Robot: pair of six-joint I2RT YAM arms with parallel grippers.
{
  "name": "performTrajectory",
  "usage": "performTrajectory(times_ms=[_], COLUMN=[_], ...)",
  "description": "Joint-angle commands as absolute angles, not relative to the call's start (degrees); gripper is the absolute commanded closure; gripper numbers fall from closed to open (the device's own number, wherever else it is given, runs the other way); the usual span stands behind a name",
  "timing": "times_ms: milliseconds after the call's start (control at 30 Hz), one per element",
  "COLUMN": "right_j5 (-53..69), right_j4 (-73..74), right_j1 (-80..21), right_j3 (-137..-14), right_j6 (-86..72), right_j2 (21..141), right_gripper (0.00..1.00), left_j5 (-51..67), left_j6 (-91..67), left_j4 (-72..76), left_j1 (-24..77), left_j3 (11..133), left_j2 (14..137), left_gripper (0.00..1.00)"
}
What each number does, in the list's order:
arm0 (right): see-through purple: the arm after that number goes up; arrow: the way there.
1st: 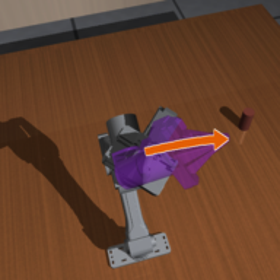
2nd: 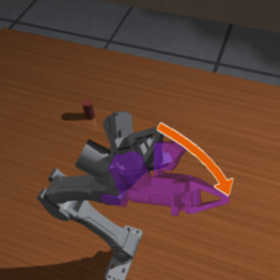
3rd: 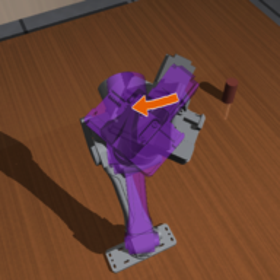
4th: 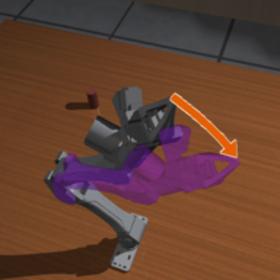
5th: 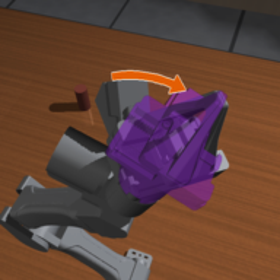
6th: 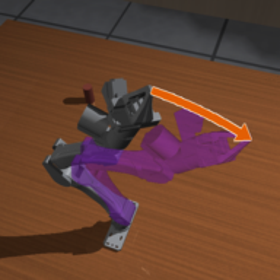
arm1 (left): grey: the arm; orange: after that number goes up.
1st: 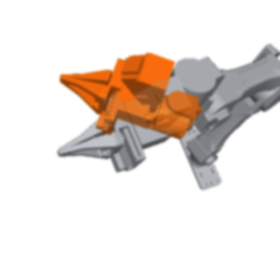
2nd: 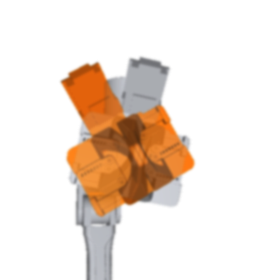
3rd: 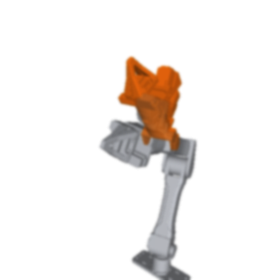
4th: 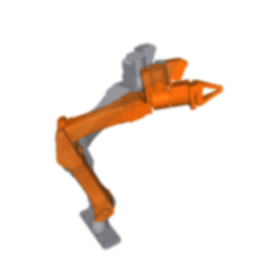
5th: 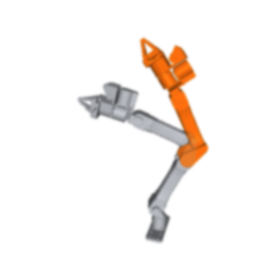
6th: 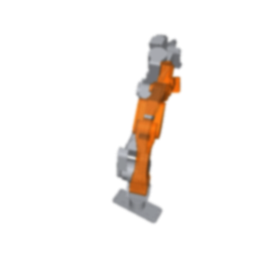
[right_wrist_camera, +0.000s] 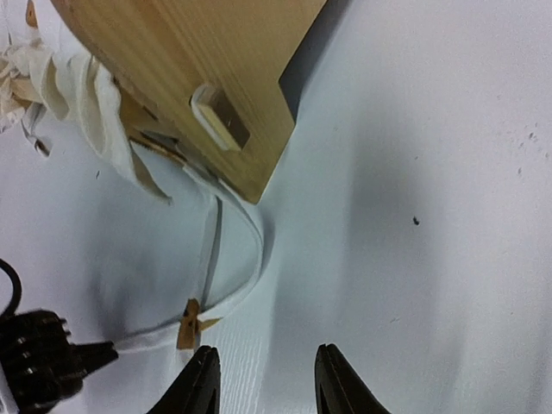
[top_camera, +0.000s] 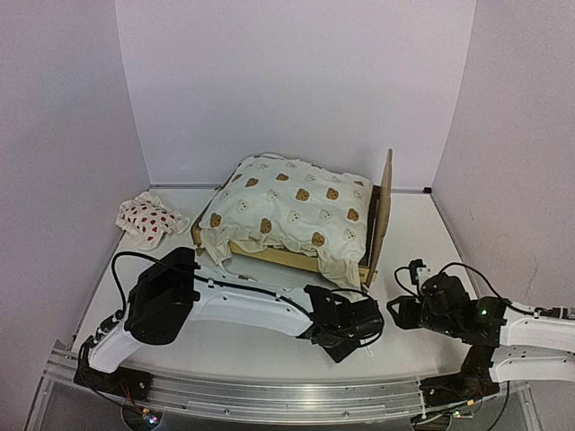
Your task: Set up the pet bed
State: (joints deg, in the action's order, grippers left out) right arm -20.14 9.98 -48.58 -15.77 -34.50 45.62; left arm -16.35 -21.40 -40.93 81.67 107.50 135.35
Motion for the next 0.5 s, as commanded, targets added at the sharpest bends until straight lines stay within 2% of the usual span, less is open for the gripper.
performTrajectory(times_ms=[0, 267, 467], right_j5=[-10.8, -8.5, -14.3], right_j4=[10.3, 4.5, -6.7], right_j1=[-48.8, -48.8, -48.8], right_j3=[-18.9, -19.3, -17.0], right_j6=[-34.4, -33.9, -31.8], right_j2=[49.1, 53.3, 57.4], right_gripper=[0.61, 0.61, 0.59], left_j5=[-21.0, -22.3, -21.8], left_j6=[-23.3, -24.8, -23.9], left_j4=[-42.2, -41.3, -39.5], left_j1=[80.9, 80.5, 80.4], left_j3=[103.1, 98.7, 96.6], left_j2=[130.6, 126.4, 123.1], left_gripper=[1.00, 1.00, 1.00])
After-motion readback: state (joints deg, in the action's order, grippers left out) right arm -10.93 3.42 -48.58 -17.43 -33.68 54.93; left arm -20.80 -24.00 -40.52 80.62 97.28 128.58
